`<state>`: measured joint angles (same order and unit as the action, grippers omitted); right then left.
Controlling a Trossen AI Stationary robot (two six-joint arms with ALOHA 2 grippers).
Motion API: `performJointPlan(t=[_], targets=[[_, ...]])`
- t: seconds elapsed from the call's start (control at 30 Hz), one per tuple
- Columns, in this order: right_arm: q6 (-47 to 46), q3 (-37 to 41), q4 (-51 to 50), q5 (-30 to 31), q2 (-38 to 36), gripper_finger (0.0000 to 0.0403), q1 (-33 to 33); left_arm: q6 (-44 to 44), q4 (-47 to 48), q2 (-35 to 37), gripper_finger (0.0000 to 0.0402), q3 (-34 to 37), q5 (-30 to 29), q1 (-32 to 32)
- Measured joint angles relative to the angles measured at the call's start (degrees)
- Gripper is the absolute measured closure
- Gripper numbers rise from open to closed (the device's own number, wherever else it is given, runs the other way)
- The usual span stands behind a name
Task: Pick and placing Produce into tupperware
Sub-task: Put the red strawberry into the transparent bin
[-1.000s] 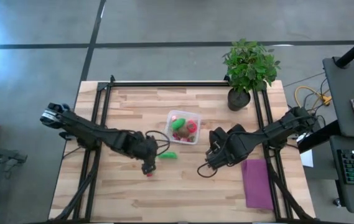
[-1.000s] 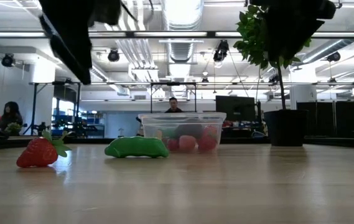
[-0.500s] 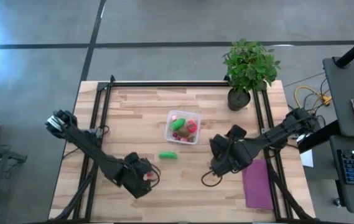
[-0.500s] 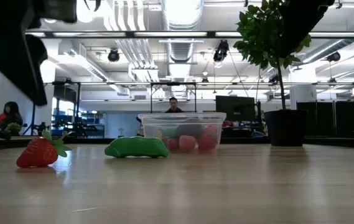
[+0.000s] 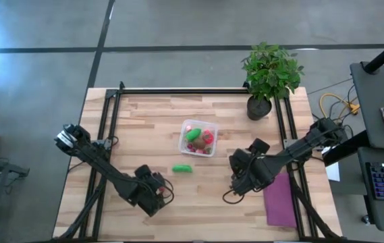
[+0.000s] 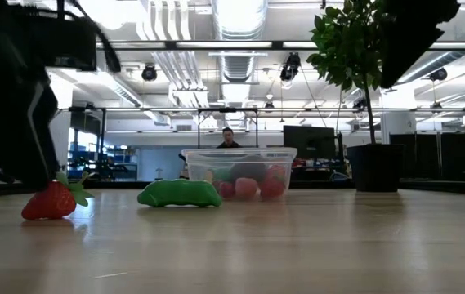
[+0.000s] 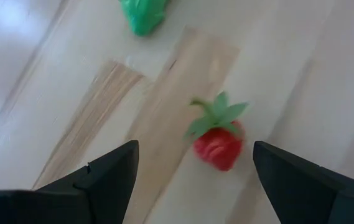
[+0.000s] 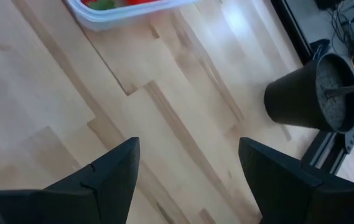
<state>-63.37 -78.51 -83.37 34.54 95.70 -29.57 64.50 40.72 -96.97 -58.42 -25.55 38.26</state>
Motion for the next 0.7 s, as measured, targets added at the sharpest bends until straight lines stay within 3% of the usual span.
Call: performJointPlan(t=[0.13,0.33,0.7], targets=[[-1.7,1.3,0.2,0.0,0.0,0.0138,-0.2,1.1,-1.1,0.1,0.0103,1.9,1.5,-0.3],[-4.5,3.3,0.5,-0.5,0.0,0.0138,-0.3,1.1,-12.5,0.4,0.0103,5.3,4.0,-1.3],[-5.7,3.8,1.7,-1.0,0.0,0.0138,-0.3,-2.2,-13.1,0.4,0.0111,6.5,4.4,-3.4]])
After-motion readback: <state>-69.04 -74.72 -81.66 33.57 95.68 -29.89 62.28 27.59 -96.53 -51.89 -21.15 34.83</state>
